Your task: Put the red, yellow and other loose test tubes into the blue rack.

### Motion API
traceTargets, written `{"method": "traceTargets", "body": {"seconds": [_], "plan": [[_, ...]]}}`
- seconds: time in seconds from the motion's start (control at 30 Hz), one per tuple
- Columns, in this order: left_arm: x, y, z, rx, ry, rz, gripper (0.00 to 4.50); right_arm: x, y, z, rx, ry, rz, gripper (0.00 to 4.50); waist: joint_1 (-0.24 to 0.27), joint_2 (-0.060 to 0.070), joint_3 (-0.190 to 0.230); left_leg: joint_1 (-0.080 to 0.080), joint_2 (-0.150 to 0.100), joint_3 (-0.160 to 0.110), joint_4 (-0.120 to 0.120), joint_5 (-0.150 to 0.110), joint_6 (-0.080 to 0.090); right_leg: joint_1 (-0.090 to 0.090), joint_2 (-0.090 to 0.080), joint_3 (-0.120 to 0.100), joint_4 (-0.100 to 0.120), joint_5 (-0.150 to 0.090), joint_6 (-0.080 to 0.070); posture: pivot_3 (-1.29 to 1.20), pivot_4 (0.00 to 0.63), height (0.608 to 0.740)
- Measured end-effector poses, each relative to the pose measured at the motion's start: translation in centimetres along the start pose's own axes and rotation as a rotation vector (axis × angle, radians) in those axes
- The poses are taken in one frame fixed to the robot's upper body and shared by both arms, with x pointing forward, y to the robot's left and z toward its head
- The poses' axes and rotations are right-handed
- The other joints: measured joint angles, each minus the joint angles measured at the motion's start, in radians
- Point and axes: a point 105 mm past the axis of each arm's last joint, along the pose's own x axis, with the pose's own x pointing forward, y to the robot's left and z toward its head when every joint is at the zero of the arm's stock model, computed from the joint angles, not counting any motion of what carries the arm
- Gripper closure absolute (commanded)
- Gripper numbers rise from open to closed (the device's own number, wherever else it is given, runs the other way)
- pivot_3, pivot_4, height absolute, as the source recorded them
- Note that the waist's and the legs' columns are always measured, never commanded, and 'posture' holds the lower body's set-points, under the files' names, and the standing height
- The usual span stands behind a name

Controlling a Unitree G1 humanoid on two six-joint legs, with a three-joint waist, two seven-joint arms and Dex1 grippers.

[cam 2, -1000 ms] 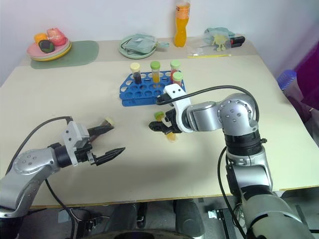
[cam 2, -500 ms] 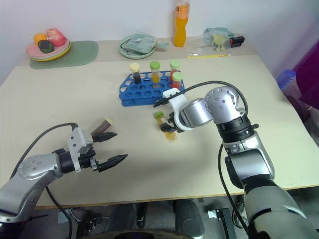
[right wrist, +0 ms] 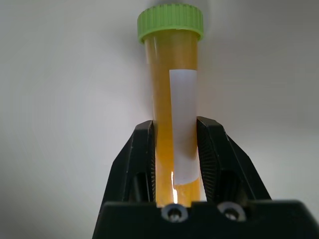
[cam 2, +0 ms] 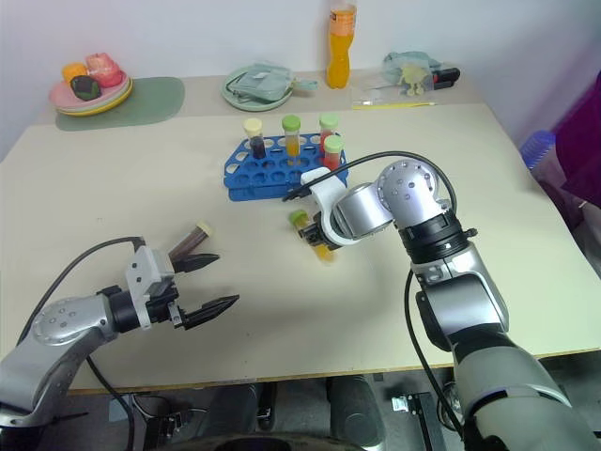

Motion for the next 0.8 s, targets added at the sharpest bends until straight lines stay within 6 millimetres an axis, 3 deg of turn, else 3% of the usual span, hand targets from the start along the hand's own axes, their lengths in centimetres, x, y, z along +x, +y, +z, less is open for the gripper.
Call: {"method": "traceTargets", "body": {"seconds": [0.1,0.23,0.3,0.37,0.47,0.53,0.67,0.8], "plan": [[-0.1,0.0,-0.2,-0.006,0.005,0.014,0.00,-2.4,0.6,3.1,-0.015,-0.206,0.029,3.69,0.000,0.000,0.000,0.000,0.000,0.000,0.000,0.000,0.000,0.000,0.001,0.000,0.000,0.000,0.000,0.00,0.150,0.729],[-0.4,0.4,-0.2,-0.016,-0.002,0.057,0.00,-6.6,1.2,7.6,-0.005,-0.637,0.088,3.69,0.002,-0.001,0.000,0.000,0.000,0.000,0.000,0.000,0.000,0.000,0.001,-0.001,-0.001,0.000,0.000,0.00,0.150,0.729],[-0.5,0.6,-0.2,-0.024,-0.011,0.077,0.00,-7.4,0.9,8.5,0.004,-0.799,0.087,3.69,0.002,-0.001,-0.001,0.000,0.000,0.000,0.000,0.000,0.000,0.001,0.001,0.000,-0.001,0.000,0.000,0.00,0.150,0.729],[-0.3,1.0,0.1,-0.028,-0.036,0.105,0.00,-7.0,0.1,9.0,0.037,-0.963,0.045,3.69,0.001,-0.002,-0.001,0.001,0.000,0.000,0.000,0.000,0.000,0.001,0.001,0.000,0.000,0.000,0.001,0.00,0.150,0.729],[0.5,1.8,1.3,-0.036,-0.118,0.155,0.00,-4.0,-0.1,8.5,0.082,-1.111,0.001,3.69,-0.001,-0.002,-0.001,0.001,0.000,0.000,0.000,0.000,0.000,0.001,0.002,0.000,0.001,0.000,0.001,0.00,0.150,0.729],[0.7,2.3,1.8,-0.031,-0.139,0.177,0.00,-2.2,0.3,8.2,0.063,-1.145,-0.001,3.69,-0.002,-0.001,-0.001,0.001,0.000,0.001,0.000,0.000,0.000,0.000,0.002,0.000,0.002,0.000,0.001,0.00,0.150,0.729],[1.0,3.0,2.5,-0.028,-0.165,0.212,0.00,-0.6,0.1,8.5,0.064,-1.222,-0.026,3.69,-0.001,-0.001,-0.001,0.001,0.000,0.000,0.000,0.000,-0.001,0.000,0.001,0.000,0.002,0.000,0.001,0.00,0.150,0.729],[1.0,3.2,2.9,-0.043,-0.166,0.231,0.00,1.4,-0.8,8.5,0.056,-1.244,-0.083,3.69,0.000,-0.002,-0.001,0.002,-0.001,0.000,0.000,0.001,-0.001,0.000,0.001,0.000,0.002,0.000,0.001,0.00,0.150,0.729]]}}
